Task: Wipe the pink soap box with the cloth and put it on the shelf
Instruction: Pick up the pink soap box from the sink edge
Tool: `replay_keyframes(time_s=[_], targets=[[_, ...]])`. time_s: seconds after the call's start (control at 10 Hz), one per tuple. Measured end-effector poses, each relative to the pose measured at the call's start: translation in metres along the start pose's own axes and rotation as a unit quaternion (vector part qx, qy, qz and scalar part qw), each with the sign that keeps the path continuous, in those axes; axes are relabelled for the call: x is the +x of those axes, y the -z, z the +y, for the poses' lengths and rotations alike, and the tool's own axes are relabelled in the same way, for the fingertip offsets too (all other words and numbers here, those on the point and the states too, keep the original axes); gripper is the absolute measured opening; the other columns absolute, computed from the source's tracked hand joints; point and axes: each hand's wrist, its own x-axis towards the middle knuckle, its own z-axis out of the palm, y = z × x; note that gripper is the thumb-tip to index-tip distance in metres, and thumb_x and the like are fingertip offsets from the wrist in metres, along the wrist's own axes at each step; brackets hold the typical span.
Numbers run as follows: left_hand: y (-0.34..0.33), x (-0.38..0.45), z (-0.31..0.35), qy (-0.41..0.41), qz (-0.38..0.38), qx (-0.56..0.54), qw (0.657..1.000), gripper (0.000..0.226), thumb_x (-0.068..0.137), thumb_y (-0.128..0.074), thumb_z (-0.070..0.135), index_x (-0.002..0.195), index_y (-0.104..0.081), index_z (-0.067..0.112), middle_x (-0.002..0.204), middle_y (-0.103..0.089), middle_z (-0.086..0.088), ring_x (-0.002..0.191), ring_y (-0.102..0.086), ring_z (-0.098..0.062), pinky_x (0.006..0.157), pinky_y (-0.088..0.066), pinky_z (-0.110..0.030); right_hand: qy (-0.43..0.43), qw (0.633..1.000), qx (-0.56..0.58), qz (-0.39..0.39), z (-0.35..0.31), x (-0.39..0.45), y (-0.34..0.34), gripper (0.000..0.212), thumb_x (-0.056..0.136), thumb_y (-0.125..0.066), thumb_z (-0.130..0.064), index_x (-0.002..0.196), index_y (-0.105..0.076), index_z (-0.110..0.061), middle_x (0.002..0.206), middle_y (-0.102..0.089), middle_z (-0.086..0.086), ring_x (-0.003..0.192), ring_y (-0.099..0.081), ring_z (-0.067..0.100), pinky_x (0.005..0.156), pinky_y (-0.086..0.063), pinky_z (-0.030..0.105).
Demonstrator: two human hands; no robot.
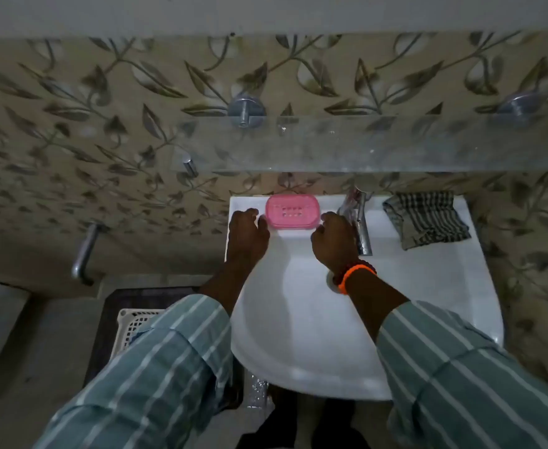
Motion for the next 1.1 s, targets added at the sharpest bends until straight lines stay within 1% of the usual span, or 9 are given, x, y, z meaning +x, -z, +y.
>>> replay_keyframes(time_s=[0.1,0.3,0.4,0.5,0.6,0.7,0.8,0.9,1.1], targets=[[-0.003,0.019,0.006,0.015,-0.003,0.019,1.0,0.031,0.106,-0.05,0.014,0.115,-0.071,-0.007,0.119,-0.072,-0.026,0.116,-0.065,-0.04,0.1,-0.047,-0.042,-0.002,1.0,0.028,0.005,-0.003,0.017,-0.005,0.019,0.084,-0.052,0.006,0.096,-0.063,0.013,0.094,-0.068,0.028,0.092,-0.063,0.04,0.072,-0.046,0.031],[-0.003,0.036,0.017,0.061,-0.022,0.017,0.998,0.044,0.11,-0.046,0.019,0.09,-0.072,-0.01,0.103,-0.075,-0.029,0.102,-0.067,-0.043,0.077,-0.041,-0.036,-0.07,0.992,0.1,0.011,-0.002,0.038,-0.012,0.009,0.087,-0.05,0.007,0.086,-0.058,0.012,0.088,-0.06,0.03,0.088,-0.057,0.038,0.075,-0.041,0.037],[-0.002,0.043,0.016,0.092,-0.037,-0.021,0.995,0.037,0.106,-0.05,0.015,0.095,-0.074,-0.01,0.109,-0.074,-0.031,0.107,-0.068,-0.045,0.088,-0.049,-0.042,-0.1,0.989,0.105,0.01,-0.003,0.048,-0.012,0.033,0.089,-0.049,0.005,0.059,-0.04,-0.004,0.068,-0.05,0.025,0.079,-0.058,0.04,0.067,-0.038,0.038],[-0.004,0.047,0.012,0.122,-0.042,-0.074,0.989,0.028,0.1,-0.054,0.008,0.103,-0.077,-0.008,0.113,-0.075,-0.03,0.109,-0.07,-0.046,0.097,-0.057,-0.046,-0.134,0.985,0.099,-0.051,-0.002,0.055,-0.009,0.04,0.093,-0.046,-0.005,0.056,-0.039,-0.02,0.065,-0.05,0.005,0.099,-0.063,0.038,0.082,-0.05,0.037],[-0.003,0.05,0.009,0.169,-0.038,-0.122,0.977,0.025,0.099,-0.059,0.009,0.111,-0.078,-0.002,0.119,-0.076,-0.025,0.112,-0.072,-0.042,0.099,-0.058,-0.049,-0.2,0.957,0.201,-0.065,-0.006,0.054,-0.004,0.02,0.092,-0.047,-0.01,0.087,-0.067,-0.007,0.105,-0.068,0.022,0.107,-0.062,0.038,0.092,-0.053,0.04],[0.0,0.052,0.008,0.193,-0.031,-0.147,0.97,0.023,0.098,-0.064,0.015,0.11,-0.077,0.001,0.115,-0.078,-0.022,0.1,-0.077,-0.037,0.092,-0.063,-0.047,-0.14,0.979,0.086,-0.121,-0.006,0.056,-0.002,0.021,0.089,-0.064,-0.012,0.108,-0.065,-0.004,0.11,-0.07,0.015,0.104,-0.065,0.034,0.089,-0.05,0.036],[0.001,0.051,0.009,0.204,-0.017,-0.157,0.966,0.025,0.098,-0.068,0.02,0.113,-0.075,0.001,0.108,-0.078,-0.022,0.076,-0.074,-0.029,0.08,-0.067,-0.048,-0.211,0.946,0.231,-0.087,-0.007,0.06,0.0,0.029,0.088,-0.061,-0.012,0.114,-0.063,0.002,0.111,-0.069,0.016,0.099,-0.068,0.034,0.076,-0.058,0.038],[0.003,0.05,0.014,0.201,-0.006,-0.161,0.966,0.025,0.096,-0.069,0.02,0.113,-0.076,0.002,0.104,-0.079,-0.024,0.072,-0.072,-0.03,0.076,-0.067,-0.047,-0.254,0.935,0.244,-0.04,-0.014,0.06,-0.002,0.018,0.085,-0.051,-0.005,0.089,-0.066,0.003,0.089,-0.073,0.018,0.074,-0.073,0.031,0.053,-0.06,0.034],[0.008,0.05,0.025,0.192,0.004,-0.161,0.968,0.024,0.092,-0.067,0.016,0.105,-0.08,0.002,0.107,-0.078,-0.026,0.101,-0.076,-0.037,0.092,-0.062,-0.048,-0.216,0.949,0.231,-0.014,-0.018,0.056,0.001,0.022,0.081,-0.045,-0.008,0.065,-0.059,-0.014,0.062,-0.068,0.008,0.051,-0.072,0.024,0.043,-0.058,0.033]])
